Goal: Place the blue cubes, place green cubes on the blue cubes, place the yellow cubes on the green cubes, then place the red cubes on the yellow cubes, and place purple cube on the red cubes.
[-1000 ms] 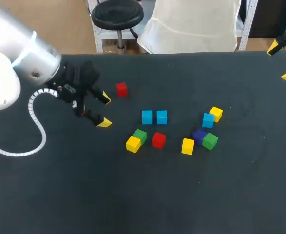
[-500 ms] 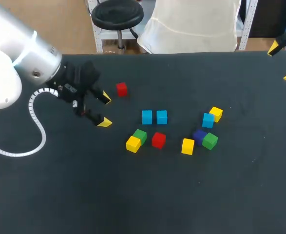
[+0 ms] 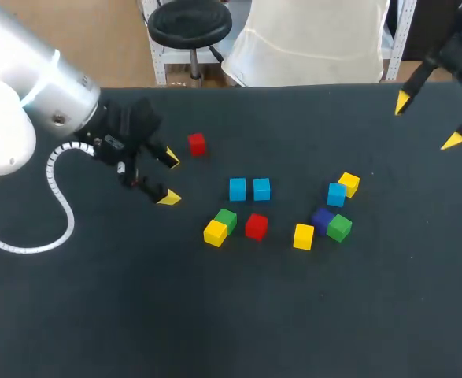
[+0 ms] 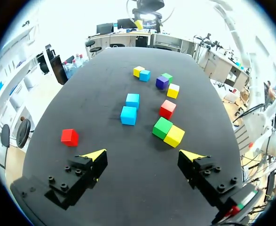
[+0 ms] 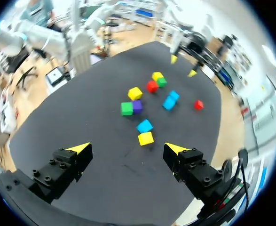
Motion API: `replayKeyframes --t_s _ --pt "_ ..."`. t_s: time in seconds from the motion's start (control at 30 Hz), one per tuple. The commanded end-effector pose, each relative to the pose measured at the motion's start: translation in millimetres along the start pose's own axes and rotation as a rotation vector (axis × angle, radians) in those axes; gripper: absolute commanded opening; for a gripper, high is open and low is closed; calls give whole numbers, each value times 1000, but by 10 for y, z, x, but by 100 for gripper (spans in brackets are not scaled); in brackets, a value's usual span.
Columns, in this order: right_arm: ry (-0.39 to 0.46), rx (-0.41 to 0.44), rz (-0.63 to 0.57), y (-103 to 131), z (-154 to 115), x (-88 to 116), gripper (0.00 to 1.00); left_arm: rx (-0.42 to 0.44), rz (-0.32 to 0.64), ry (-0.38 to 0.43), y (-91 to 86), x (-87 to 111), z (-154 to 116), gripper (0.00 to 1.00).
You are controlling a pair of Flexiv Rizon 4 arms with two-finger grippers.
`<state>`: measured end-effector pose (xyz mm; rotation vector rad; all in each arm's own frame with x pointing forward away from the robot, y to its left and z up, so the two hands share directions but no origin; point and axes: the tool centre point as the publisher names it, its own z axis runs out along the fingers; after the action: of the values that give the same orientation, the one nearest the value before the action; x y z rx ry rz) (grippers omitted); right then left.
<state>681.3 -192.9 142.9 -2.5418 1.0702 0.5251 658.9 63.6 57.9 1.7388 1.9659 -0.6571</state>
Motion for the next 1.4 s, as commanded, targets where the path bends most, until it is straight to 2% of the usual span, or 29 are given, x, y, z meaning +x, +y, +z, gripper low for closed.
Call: replayKeyframes --t_s 0.03,0.57,0.73,0.83,0.93,1.2,1.27,1.3,1.4 --pt "23 -109 -201 -48 4 5 100 -1 2 -3 -1 11 -2 100" --pt "23 -109 -201 -48 4 5 100 -1 2 -3 -1 11 -2 100" --pt "241 -202 -414 -267 129 -214 100 -1 2 -3 -1 11 -2 100" --pt "292 -195 -537 -322 243 -307 100 -1 2 -3 -1 11 -2 100" --pt "307 -184 -621 -355 374 -355 100 -1 2 -3 -1 11 -2 100" --pt "285 -142 -724 -388 604 -367 100 -1 2 -3 -1 11 -2 100" --pt "284 -164 -724 -390 637 -351 100 -1 2 -3 -1 11 -2 100" --pt "281 -203 -680 -408 655 -334 100 -1 2 -3 -1 11 -2 100" --pt "281 -203 -680 -408 655 -334 100 -1 2 -3 -1 11 -2 100"
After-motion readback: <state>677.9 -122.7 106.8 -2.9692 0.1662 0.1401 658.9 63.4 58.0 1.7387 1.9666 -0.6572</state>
